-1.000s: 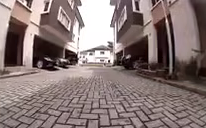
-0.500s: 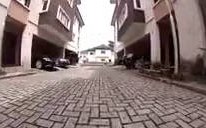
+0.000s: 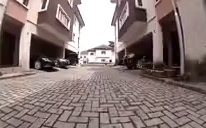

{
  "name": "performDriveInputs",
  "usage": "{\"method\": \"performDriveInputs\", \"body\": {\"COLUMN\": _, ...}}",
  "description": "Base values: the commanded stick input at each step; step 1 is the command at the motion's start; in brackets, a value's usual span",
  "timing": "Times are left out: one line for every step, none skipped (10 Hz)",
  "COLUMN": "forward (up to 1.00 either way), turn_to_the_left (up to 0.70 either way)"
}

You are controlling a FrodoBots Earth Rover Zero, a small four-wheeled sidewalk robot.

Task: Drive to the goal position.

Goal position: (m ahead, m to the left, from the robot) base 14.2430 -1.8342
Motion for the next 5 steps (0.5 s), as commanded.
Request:
{"method": "performDriveInputs", "body": {"forward": 0.50, "turn_to_the_left": 0.00}}
{"method": "performDriveInputs", "body": {"forward": 0.50, "turn_to_the_left": 0.00}}
{"method": "performDriveInputs", "body": {"forward": 0.50, "turn_to_the_left": 0.00}}
{"method": "performDriveInputs", "body": {"forward": 0.50, "turn_to_the_left": 0.00}}
{"method": "performDriveInputs", "body": {"forward": 0.50, "turn_to_the_left": 0.00}}
